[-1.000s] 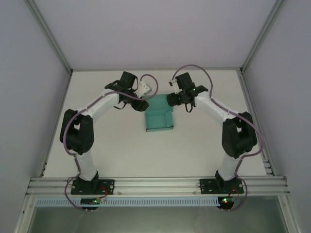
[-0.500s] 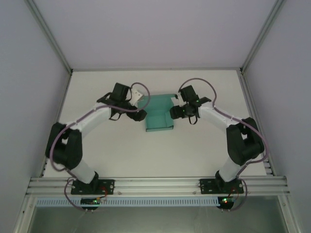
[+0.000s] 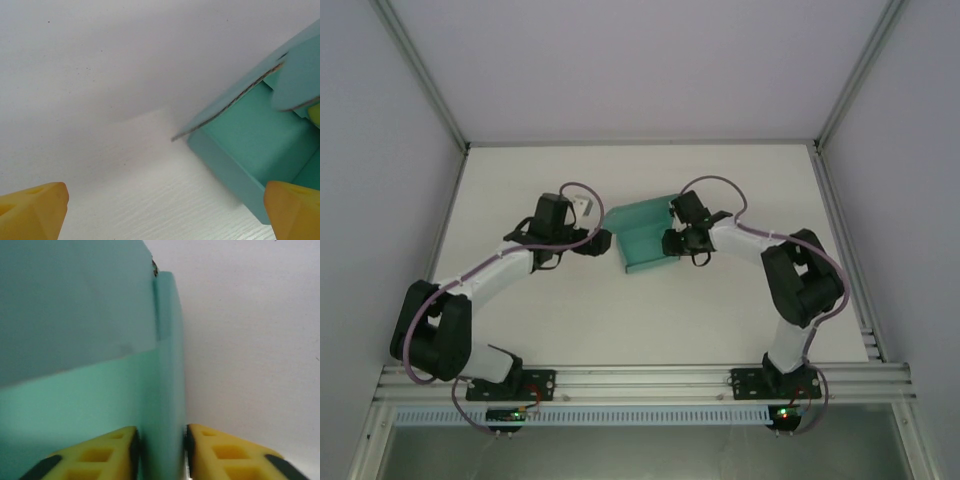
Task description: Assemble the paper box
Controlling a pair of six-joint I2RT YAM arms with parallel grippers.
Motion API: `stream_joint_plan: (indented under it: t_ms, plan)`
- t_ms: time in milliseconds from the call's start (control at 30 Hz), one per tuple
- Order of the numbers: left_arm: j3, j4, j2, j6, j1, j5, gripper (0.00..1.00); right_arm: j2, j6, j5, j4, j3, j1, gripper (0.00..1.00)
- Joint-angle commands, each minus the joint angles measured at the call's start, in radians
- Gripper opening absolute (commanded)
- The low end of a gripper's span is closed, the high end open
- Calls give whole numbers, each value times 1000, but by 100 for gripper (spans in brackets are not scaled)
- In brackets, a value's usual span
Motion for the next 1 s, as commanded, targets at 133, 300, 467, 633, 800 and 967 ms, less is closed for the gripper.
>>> stream_joint_plan:
  t_ms: [133,300,467,633,800,967]
  plan:
    - [-6,14,-24,-22,3,-18,100,95,35,158,-122,53,20,10]
    - [-11,0,-30,-18,3,-36,100,148,36,308,-215,74,66,6]
    - [-19,-10,-40,-11,3,-48,100,206,36,421,-283,112,116,15]
    - [-17,-16,-43,-8,4,-50,100,234,22,444,-282,132,122,13]
    - [-20,-16,-49,-14,3,-53,100,244,39,463,-272,133,121,0]
    - [-15,-33,-59,-18,3,-70,100,243,144,652,-397,167,138,0]
